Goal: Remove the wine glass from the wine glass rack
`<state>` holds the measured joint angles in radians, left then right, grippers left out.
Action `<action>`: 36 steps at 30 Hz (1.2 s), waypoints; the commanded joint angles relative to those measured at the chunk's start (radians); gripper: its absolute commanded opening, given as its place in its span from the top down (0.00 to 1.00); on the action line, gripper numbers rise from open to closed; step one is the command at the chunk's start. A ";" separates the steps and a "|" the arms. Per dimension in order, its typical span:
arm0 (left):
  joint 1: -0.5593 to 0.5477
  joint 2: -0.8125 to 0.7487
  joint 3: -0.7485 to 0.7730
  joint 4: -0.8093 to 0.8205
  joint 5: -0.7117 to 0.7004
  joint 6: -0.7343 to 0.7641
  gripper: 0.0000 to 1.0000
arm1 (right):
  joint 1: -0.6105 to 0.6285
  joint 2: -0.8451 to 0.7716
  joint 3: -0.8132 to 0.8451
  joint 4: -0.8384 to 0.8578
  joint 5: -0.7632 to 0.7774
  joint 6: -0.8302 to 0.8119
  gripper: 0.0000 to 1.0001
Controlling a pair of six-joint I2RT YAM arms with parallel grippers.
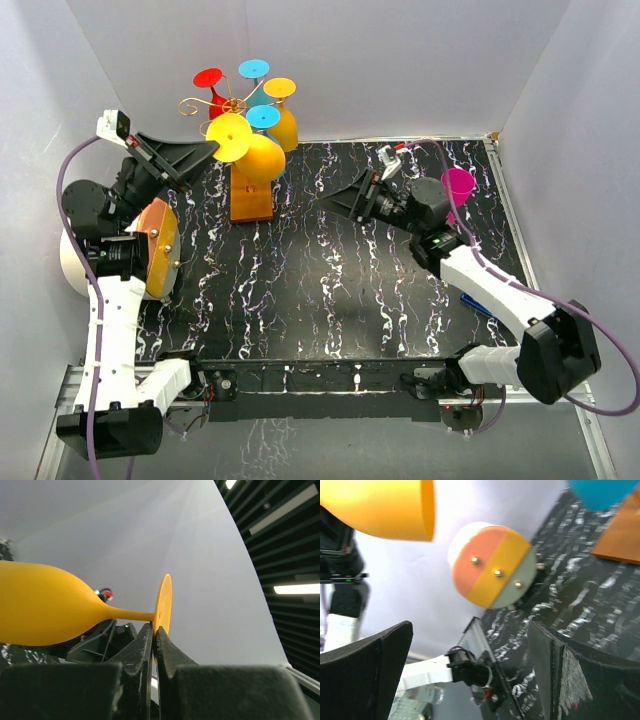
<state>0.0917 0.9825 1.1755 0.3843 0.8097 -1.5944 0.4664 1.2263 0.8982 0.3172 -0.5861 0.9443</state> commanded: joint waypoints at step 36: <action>-0.109 -0.194 -0.251 -0.132 0.011 0.071 0.86 | 0.164 0.199 -0.004 1.072 0.148 0.648 0.83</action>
<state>-0.0143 0.7933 0.9512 0.4599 0.7994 -1.6752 0.6182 1.4750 0.9070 1.2572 -0.4648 1.5242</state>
